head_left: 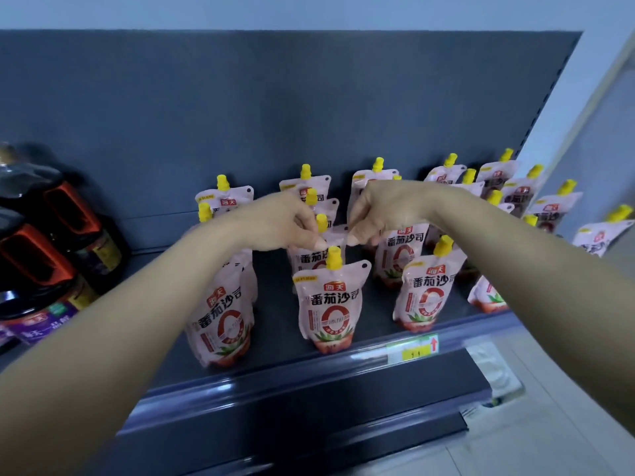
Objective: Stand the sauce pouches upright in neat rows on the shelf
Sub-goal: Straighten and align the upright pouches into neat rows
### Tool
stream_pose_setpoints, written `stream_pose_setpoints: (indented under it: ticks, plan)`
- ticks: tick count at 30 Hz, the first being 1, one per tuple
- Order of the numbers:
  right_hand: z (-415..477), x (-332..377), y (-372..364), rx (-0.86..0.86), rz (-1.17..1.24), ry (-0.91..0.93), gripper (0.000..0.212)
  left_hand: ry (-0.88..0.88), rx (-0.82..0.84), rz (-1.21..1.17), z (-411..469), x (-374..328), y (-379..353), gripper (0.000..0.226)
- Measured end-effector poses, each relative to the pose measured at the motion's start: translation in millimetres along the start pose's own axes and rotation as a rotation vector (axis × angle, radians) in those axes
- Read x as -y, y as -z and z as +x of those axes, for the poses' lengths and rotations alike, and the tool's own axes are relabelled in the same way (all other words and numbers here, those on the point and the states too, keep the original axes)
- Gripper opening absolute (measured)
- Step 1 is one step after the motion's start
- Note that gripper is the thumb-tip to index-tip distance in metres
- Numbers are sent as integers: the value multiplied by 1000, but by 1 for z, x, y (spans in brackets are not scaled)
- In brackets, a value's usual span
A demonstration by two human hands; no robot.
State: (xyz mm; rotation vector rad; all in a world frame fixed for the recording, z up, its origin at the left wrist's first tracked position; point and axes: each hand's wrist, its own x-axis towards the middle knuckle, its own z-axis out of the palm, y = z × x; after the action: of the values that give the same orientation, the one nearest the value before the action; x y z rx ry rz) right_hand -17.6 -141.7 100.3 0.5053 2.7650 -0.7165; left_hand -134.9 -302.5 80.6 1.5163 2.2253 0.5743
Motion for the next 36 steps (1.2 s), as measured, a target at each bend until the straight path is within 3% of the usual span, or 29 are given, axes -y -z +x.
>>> stream_pose_setpoints:
  ticks: [2,4,6,9,16,19,23,26,30,33,36]
  plan:
    - [-9,2,-5,110,-20,-21,23,1,160,17,-7,-3,-6,22]
    - [-12,5,-15,120,-98,-29,25,4,194,91,-12,-1,-16,20]
    - [-12,5,-25,62,-181,-20,19,14,147,137,-14,1,-26,3]
    - [-10,4,-33,10,-222,13,13,46,62,162,-19,2,-33,24]
    - [-16,1,-33,24,-284,89,16,105,16,115,-28,-10,-37,8]
    - [-21,5,-19,-7,-189,118,22,137,-136,17,-44,-10,-27,13]
    - [-18,37,-12,-187,-180,276,23,225,-429,-63,-79,4,3,9]
    - [-10,67,-24,-200,-162,356,23,318,-531,-60,-108,29,18,15]
    - [9,94,-42,-135,-255,386,21,459,-402,-113,-128,60,4,33]
    - [26,109,-56,-112,-341,345,22,413,-273,-224,-127,73,-14,19]
    - [41,118,-63,-94,-371,299,22,361,-263,-198,-124,84,-16,11]
